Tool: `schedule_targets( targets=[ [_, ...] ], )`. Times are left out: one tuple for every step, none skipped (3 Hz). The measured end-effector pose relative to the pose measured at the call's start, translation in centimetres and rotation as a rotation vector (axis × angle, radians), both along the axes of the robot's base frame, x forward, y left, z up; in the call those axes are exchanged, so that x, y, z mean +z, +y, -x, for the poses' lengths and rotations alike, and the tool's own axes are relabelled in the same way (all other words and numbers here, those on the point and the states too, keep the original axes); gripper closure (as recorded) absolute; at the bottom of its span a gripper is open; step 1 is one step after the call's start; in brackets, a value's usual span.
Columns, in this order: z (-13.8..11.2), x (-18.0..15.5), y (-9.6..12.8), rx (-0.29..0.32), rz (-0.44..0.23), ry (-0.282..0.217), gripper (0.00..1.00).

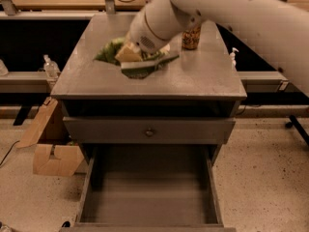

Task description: Pick green jalapeno chip bag from middle drawer and place on counter

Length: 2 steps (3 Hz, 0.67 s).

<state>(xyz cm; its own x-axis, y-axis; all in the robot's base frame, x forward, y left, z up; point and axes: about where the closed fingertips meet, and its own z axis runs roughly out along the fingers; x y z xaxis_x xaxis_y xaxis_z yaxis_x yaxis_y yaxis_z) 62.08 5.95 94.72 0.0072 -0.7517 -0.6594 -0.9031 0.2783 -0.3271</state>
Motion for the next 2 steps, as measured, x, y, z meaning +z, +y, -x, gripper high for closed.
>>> schedule_targets(
  targets=[
    [-5.5,2.2,2.0,0.053,-0.080,-0.097,1.00],
    [-11.1,2.0,3.4,0.111,-0.185,-0.196,1.00]
  ],
)
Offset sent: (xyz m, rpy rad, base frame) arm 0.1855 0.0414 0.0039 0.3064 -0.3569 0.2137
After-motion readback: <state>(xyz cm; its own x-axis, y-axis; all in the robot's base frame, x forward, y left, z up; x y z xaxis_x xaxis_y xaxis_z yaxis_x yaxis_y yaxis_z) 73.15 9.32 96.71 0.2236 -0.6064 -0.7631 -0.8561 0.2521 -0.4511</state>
